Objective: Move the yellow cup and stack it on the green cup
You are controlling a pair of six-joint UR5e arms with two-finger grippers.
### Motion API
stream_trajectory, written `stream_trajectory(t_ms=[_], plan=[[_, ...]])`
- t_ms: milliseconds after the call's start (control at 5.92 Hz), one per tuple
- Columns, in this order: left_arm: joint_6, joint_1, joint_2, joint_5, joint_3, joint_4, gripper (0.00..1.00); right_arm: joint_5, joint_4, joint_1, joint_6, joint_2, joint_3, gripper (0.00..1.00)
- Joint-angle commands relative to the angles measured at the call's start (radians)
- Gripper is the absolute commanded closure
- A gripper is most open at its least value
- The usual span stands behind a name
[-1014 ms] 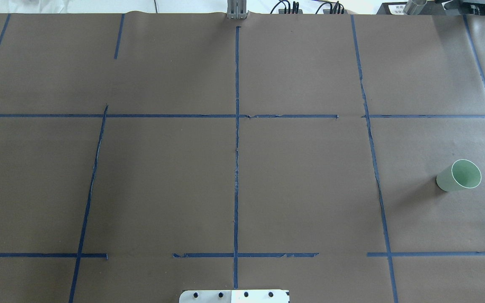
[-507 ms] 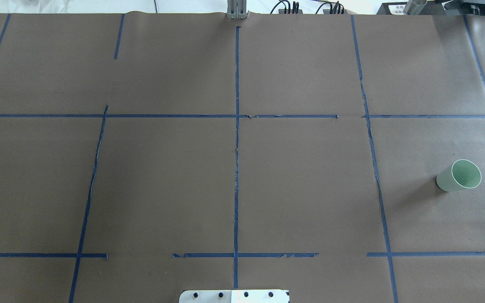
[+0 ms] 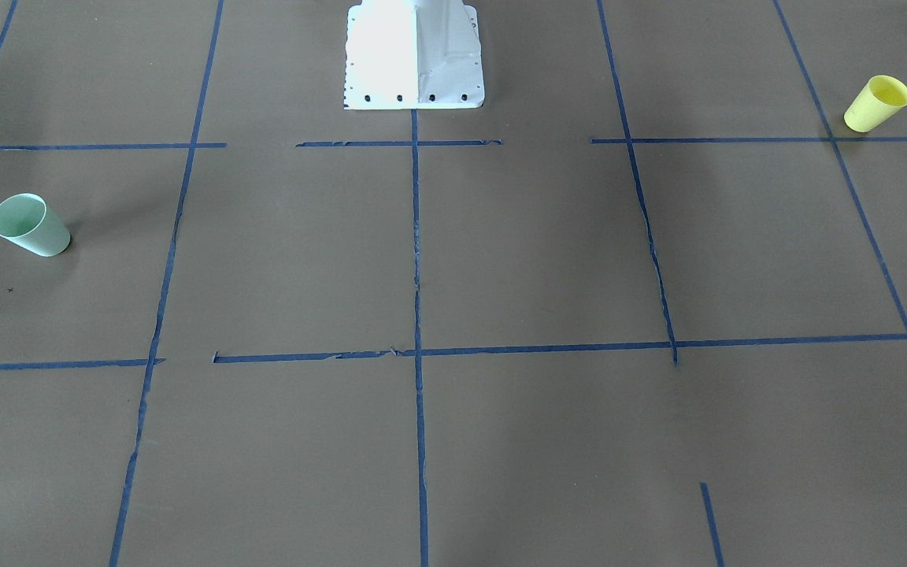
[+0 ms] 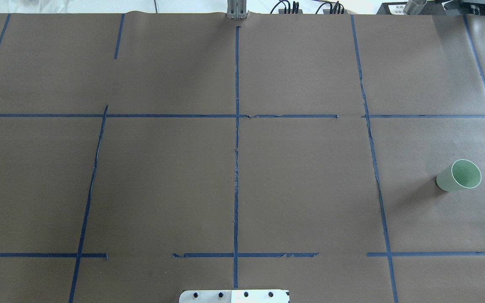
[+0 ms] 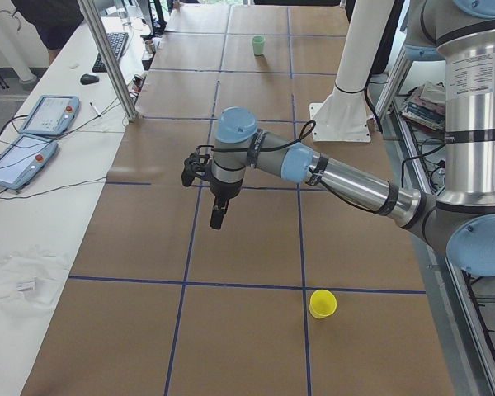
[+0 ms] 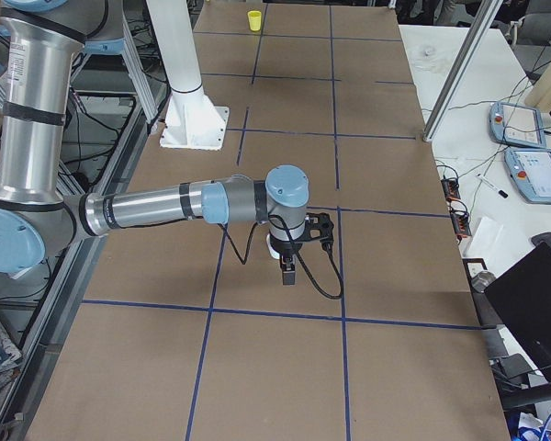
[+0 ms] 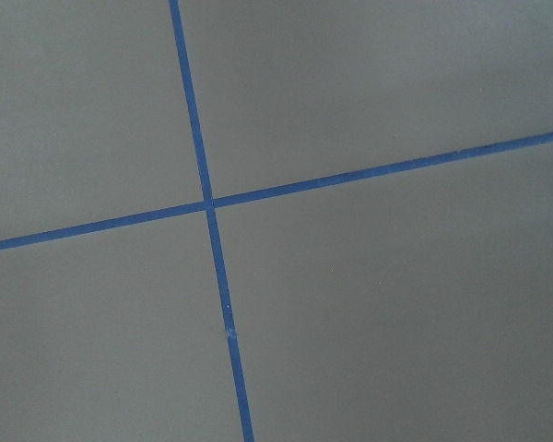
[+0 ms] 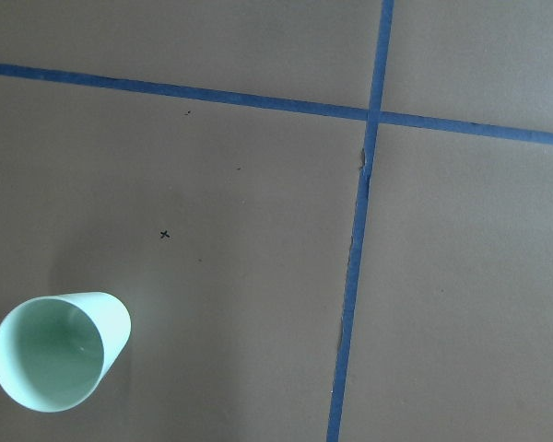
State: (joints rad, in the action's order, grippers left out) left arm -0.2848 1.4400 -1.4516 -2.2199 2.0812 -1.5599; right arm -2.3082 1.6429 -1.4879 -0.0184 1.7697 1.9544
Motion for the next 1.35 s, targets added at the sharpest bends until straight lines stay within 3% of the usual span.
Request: stream_trajectory(t_ms=[0, 338, 676, 845, 1183], plan=[[-0.487, -0.228, 0.016, 0.206, 0.119, -0.026, 0.00, 0.000, 0.000, 0.000, 0.002, 0.001, 0.001, 0.00], [-0.960, -0.520, 0.173, 0.491, 0.277, -0.022, 0.00, 0.000, 0.000, 0.000, 0.002, 0.002, 0.001, 0.00], [-1.463, -0.813, 0.287, 0.781, 0.328, 0.074, 0.00, 0.000, 0.000, 0.001, 0.002, 0.002, 0.001, 0.00], [-1.756, -0.963, 0.284, 0.866, 0.368, 0.304, 0.00, 0.000, 0.000, 0.000, 0.003, 0.002, 0.001, 0.00], [-2.294, -1.183, 0.269, 0.873, 0.407, 0.632, 0.00, 0.000, 0.000, 0.000, 0.006, 0.002, 0.003, 0.00]])
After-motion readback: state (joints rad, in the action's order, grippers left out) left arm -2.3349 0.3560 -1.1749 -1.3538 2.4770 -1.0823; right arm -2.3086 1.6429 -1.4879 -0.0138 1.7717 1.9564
